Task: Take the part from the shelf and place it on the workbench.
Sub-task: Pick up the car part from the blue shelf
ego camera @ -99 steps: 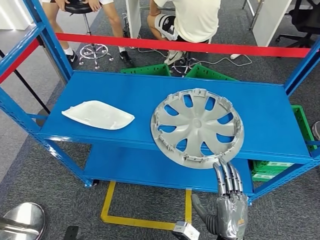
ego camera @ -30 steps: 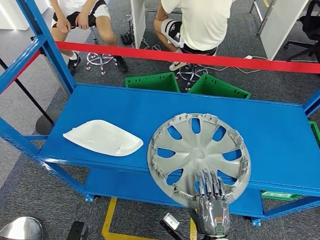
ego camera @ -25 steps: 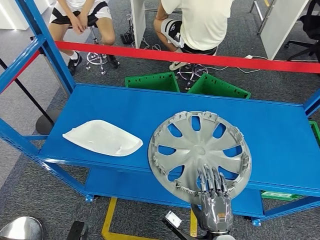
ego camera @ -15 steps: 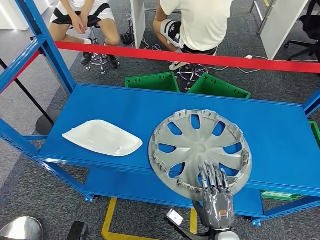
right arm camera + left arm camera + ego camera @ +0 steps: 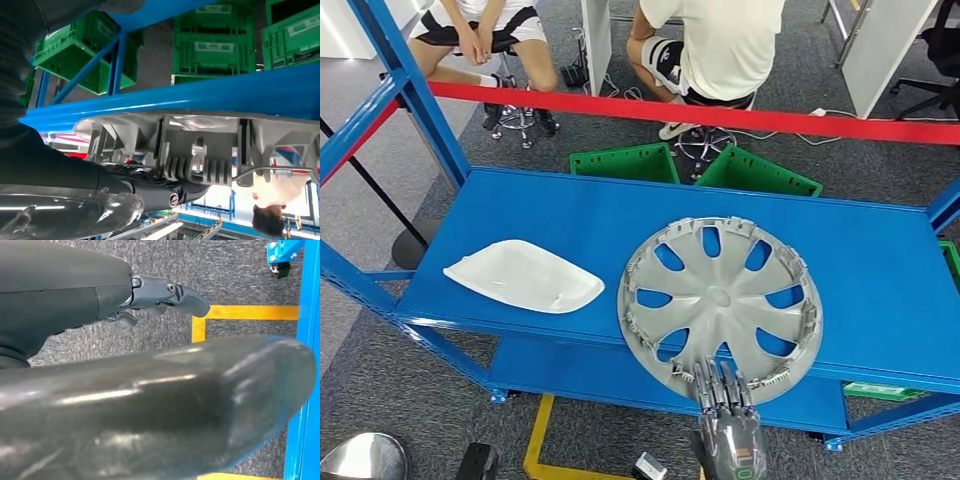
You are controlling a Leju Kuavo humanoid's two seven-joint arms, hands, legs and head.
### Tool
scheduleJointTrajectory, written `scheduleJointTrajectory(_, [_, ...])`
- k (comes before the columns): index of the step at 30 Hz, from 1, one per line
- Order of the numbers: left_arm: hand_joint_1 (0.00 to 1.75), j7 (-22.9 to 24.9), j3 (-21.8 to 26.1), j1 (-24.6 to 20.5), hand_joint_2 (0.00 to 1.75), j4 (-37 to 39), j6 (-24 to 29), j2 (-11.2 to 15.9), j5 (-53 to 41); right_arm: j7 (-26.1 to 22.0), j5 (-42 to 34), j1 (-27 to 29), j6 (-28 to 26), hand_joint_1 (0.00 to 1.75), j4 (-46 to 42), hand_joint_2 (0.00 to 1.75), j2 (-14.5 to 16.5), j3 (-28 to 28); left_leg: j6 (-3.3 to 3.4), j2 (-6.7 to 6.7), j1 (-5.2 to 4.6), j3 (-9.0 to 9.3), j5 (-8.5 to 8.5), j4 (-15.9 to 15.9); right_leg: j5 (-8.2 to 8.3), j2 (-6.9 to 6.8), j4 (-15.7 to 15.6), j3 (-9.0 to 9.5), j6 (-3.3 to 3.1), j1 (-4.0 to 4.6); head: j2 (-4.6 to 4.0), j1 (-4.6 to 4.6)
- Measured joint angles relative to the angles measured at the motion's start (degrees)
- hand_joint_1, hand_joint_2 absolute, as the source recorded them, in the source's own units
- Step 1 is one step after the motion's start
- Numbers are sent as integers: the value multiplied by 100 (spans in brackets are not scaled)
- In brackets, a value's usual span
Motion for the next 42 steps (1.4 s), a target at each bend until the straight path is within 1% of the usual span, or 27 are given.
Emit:
scheduleJointTrajectory(4, [0,0,-1,-4,0,0,-14,-7,-9,-507,-51,140,-10,0,211,175,217,-296,-12,0,1,24,-10,-2,-15,1,1,-33,-8,0,0,1])
scheduleJointTrajectory(6, [0,0,-1,-5,0,0,-16,-7,-12,-684,-64,197,-27,0,297,175,311,-455,-16,0,1,30,-13,-3,-17,3,1,-30,-10,0,0,1])
scheduleJointTrajectory(10, [0,0,0,-5,0,0,-21,-9,-19,-849,-67,274,-56,0,417,175,445,-679,-17,0,3,41,-12,-3,-16,4,1,-20,-10,2,0,1])
scheduleJointTrajectory(15, [0,0,-6,-8,0,0,-32,-9,-48,-912,-27,327,-121,0,541,175,556,-877,-17,0,3,51,-12,-3,-16,3,1,-8,-10,2,0,2])
scheduleJointTrajectory(17, [0,0,-11,-7,0,0,-31,-9,-57,-812,5,324,-184,0,563,175,574,-916,-17,0,3,51,-11,-3,-16,3,2,-6,-10,2,0,2])
scheduleJointTrajectory(18, [0,0,-14,-7,0,0,-30,-9,-59,-677,12,303,-211,0,562,175,575,-912,-17,0,3,51,-11,-3,-15,3,2,-5,-9,2,0,2])
scheduleJointTrajectory(21, [0,0,-26,-7,0,0,-19,-9,-60,-54,14,142,-255,0,518,175,532,-774,-16,1,3,52,-10,-3,-14,3,2,-4,-7,2,0,2])
scheduleJointTrajectory(23, [0,0,-33,-7,0,0,-7,-10,-61,210,7,-21,-258,0,452,175,440,-613,-15,1,2,53,-9,-3,-12,2,2,-3,-5,1,0,2])
scheduleJointTrajectory(26, [0,0,-36,-5,0,0,5,-9,-64,237,5,-195,-257,0,326,175,282,-476,-13,0,0,52,-7,-3,-10,1,2,-2,-3,-1,0,2])
scheduleJointTrajectory(33, [0,0,-40,-7,0,0,26,-12,-68,240,5,-433,-257,0,51,175,53,-366,-13,0,1,49,-8,-3,-11,2,3,2,-3,0,0,1])
scheduleJointTrajectory(42, [0,0,-40,-7,0,0,35,-22,-68,241,4,-518,-257,0,3,175,0,-289,-15,0,2,49,-9,-7,-14,0,3,-4,-6,2,0,1])
